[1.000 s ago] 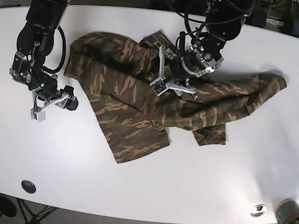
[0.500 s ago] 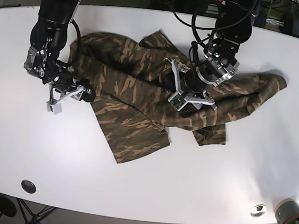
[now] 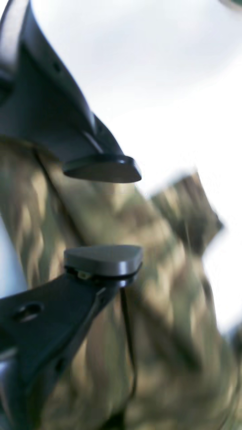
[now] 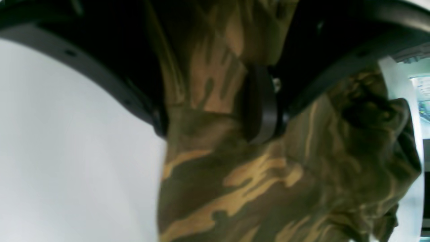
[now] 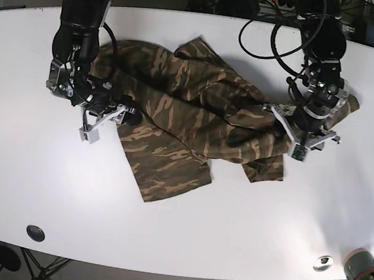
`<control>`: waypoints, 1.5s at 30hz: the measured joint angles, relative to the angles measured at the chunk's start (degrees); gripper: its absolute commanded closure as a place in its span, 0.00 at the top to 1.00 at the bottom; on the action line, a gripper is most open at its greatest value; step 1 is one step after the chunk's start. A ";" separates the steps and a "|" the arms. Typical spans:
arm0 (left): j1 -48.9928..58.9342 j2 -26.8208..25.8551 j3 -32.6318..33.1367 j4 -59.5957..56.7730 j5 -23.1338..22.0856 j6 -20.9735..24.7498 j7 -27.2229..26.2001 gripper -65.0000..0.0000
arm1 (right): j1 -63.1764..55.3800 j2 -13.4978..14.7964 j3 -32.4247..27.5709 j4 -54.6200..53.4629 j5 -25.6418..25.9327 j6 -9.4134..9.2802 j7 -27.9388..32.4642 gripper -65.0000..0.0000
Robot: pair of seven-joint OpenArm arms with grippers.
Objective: Fold the T-shirt properly
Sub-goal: 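Grasp opposite shirt edges with both grippers and pull them apart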
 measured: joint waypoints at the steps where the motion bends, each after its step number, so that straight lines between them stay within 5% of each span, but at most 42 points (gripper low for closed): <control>1: -0.37 0.07 -1.73 0.00 0.00 0.00 -0.02 0.44 | 0.02 -0.17 0.00 0.17 -0.02 0.02 -0.50 0.46; 6: -2.03 -0.02 -8.55 -0.02 -0.02 0.15 -0.42 0.44 | 0.20 0.02 0.28 0.37 -0.46 -0.22 -0.87 0.41; 12: -1.57 -1.16 -13.44 -0.15 -0.04 -0.17 0.00 0.56 | 0.20 -0.02 0.26 0.37 -0.85 -0.22 -0.83 0.02; 16: -1.55 -1.42 -17.16 -0.59 -2.91 0.02 -0.15 0.63 | 0.20 -0.02 0.24 0.37 -0.90 -0.22 -0.72 0.05; 22: -1.81 -1.14 -27.52 -2.99 -10.34 -0.11 8.76 0.64 | 0.20 0.00 0.26 0.37 -0.85 -0.17 -0.72 0.03; 27: -1.40 -2.01 -33.94 -8.28 -14.86 0.28 10.29 0.64 | 0.26 -0.04 0.24 0.37 -1.07 -0.11 -0.72 0.03; 45: -0.44 -6.38 -34.64 -25.66 -21.84 -0.09 8.04 0.64 | 0.90 -0.02 0.09 0.37 -1.09 -0.02 -0.81 0.03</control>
